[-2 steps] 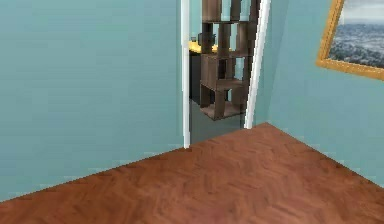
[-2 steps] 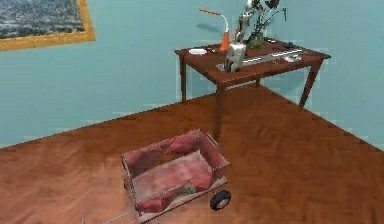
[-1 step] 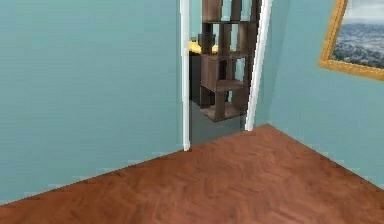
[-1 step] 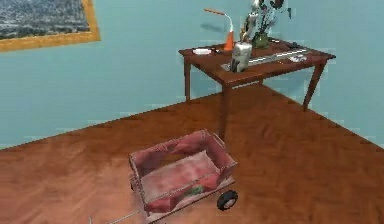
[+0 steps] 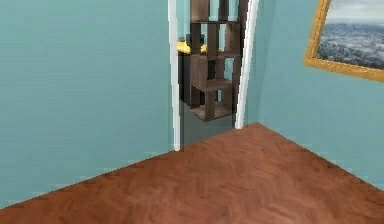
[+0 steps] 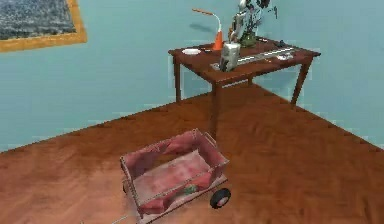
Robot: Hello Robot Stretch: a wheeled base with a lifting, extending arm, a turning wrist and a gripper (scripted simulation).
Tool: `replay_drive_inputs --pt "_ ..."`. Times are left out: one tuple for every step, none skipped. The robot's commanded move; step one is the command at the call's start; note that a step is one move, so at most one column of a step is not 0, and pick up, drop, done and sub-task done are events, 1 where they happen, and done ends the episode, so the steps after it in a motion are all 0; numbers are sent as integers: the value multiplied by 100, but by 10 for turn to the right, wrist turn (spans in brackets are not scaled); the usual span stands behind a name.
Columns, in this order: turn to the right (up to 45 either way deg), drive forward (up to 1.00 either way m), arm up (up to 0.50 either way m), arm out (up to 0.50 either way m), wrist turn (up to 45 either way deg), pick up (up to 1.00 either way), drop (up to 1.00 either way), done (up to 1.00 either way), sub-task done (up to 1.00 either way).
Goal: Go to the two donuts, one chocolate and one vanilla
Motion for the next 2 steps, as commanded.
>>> replay_drive_inputs --pt "0 100 0 0 0 0 0 0 0" --pt "0 100 0 0 0 0 0 0 0"
